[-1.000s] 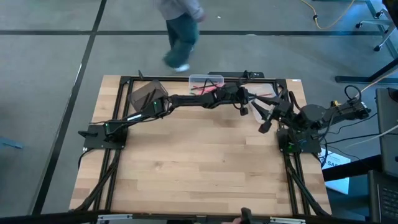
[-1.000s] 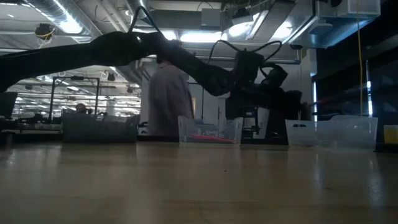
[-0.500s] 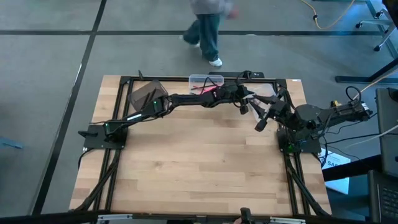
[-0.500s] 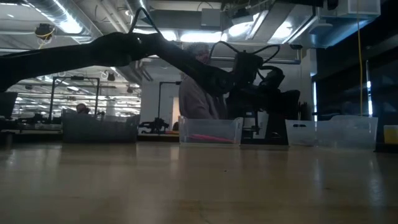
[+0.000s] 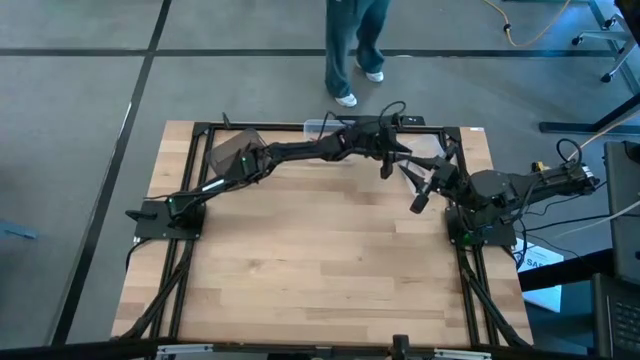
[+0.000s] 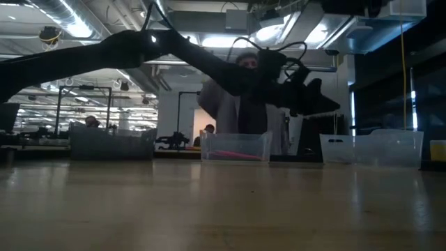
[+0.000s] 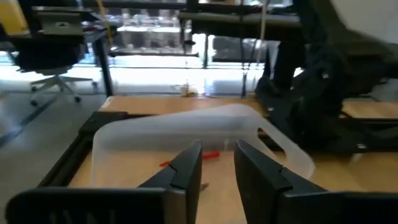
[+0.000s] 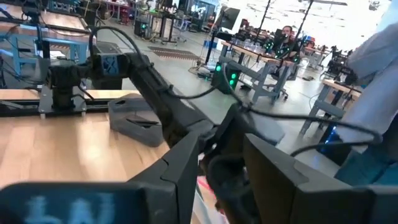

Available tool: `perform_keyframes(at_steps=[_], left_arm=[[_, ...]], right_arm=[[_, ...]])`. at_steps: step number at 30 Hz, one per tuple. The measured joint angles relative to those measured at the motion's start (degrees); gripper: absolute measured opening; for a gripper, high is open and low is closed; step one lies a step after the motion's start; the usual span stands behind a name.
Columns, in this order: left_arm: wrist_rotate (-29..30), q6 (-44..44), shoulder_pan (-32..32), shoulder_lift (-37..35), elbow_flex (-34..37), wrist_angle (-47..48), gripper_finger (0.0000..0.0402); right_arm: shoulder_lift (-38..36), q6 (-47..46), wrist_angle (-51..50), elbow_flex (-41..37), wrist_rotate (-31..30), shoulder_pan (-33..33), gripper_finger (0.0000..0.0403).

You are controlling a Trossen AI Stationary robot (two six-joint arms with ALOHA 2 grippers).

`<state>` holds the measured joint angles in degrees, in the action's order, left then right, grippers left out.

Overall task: Sort crayons/erasers/pens/pencils in bins
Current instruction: Return to Home Position

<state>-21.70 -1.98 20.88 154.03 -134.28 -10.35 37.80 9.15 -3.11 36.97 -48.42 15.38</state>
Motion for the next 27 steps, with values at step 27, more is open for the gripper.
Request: perform_keyframes(at_steps=[27], left_arm=[[1.0,-4.5,1.0,-42.4,67.7,-34.1,0.0003]], right_arm=[[-5.7,-4.3,2.1,-7.8,10.2,-2.5,0.0133]])
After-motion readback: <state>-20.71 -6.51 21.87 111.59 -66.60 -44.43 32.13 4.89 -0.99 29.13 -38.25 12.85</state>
